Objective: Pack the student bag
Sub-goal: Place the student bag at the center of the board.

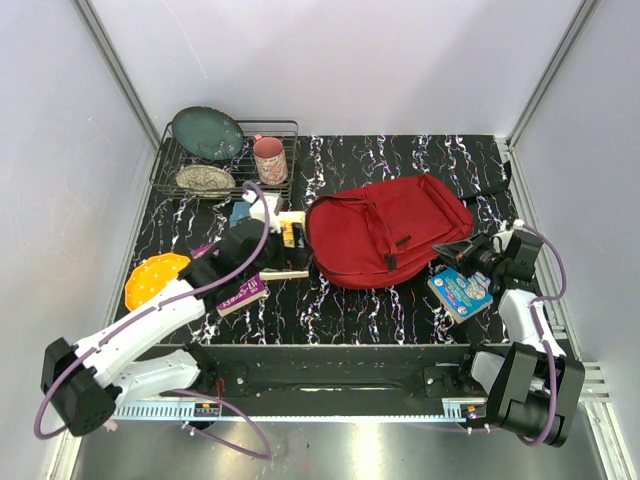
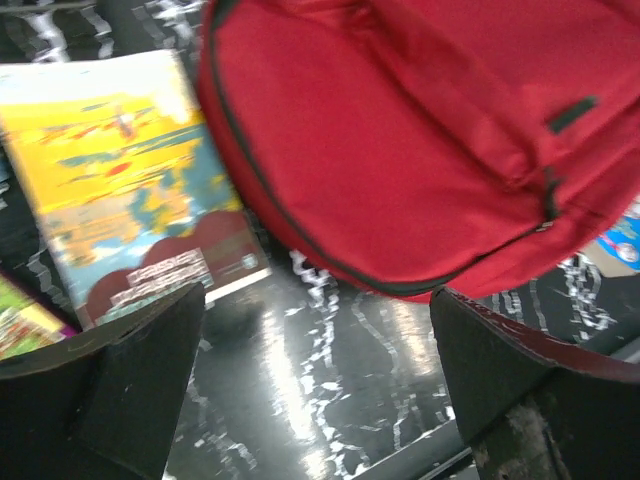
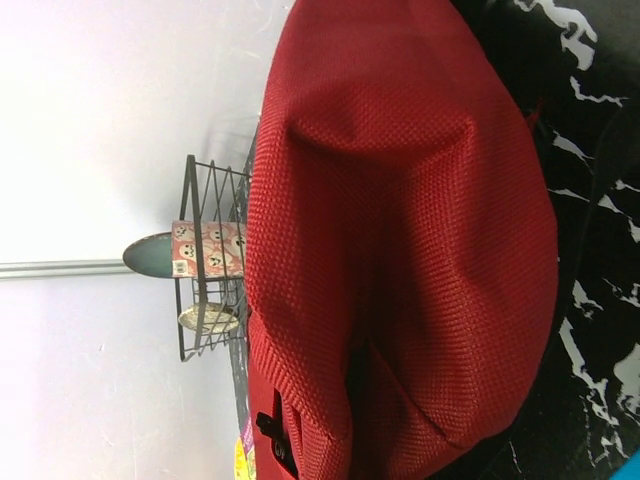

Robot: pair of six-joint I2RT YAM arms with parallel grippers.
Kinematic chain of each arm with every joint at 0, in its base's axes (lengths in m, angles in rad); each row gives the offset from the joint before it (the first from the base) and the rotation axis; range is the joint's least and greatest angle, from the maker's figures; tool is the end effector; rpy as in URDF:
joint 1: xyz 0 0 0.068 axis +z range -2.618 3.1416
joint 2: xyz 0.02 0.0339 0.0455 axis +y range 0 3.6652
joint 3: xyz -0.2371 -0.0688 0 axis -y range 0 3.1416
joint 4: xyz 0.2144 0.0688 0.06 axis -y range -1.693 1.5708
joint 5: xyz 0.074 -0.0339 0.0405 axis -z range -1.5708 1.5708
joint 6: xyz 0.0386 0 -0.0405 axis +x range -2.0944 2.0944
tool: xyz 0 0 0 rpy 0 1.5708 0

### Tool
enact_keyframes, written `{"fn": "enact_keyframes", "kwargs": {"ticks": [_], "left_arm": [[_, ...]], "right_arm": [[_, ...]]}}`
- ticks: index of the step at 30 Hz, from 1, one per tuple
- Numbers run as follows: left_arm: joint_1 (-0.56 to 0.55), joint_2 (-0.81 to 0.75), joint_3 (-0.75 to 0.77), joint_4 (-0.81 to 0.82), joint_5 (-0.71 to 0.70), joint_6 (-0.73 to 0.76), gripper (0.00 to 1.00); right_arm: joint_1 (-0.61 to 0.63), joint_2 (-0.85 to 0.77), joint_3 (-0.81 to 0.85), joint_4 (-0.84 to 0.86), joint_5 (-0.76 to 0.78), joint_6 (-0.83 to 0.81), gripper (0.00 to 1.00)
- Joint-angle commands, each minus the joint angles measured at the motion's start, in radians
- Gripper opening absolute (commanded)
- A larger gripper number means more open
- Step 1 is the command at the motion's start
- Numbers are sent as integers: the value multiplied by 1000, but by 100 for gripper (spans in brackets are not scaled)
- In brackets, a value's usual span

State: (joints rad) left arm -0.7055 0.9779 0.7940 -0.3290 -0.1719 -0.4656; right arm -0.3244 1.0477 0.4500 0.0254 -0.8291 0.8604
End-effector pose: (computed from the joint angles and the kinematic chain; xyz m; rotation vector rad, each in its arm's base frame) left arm 0.1618 -0.1291 0.2749 0.1475 2.1148 -0.5319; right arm 0.1955 -0.0357 0.1936 0.7555 2.0263 1.1960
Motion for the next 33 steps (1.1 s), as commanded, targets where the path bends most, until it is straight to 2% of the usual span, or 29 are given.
{"fn": "enact_keyframes", "kwargs": {"ticks": [1, 7, 10, 13, 21, 27, 33], "left_arm": [[-119, 112, 105, 202, 74, -38, 99], [-186, 278, 102, 404, 193, -106, 99], [-216, 387, 93, 542, 199, -178, 99], [-247, 480, 109, 593, 196, -231, 95], [-296, 645, 169, 634, 175, -291, 86], [-296, 691, 160, 729, 148, -346, 78], [-296, 752, 198, 726, 130, -380, 64]], "right_arm": [[5, -23, -30, 10, -28, -18, 0], [5, -34, -76, 31, -19, 2, 0], [5, -37, -79, 30, -36, 11, 0], [5, -41, -70, 8, -41, 0, 0], [5, -49, -59, -2, -56, 0, 0], [5, -51, -63, -2, -61, 2, 0], [5, -55, -59, -4, -64, 8, 0]]}}
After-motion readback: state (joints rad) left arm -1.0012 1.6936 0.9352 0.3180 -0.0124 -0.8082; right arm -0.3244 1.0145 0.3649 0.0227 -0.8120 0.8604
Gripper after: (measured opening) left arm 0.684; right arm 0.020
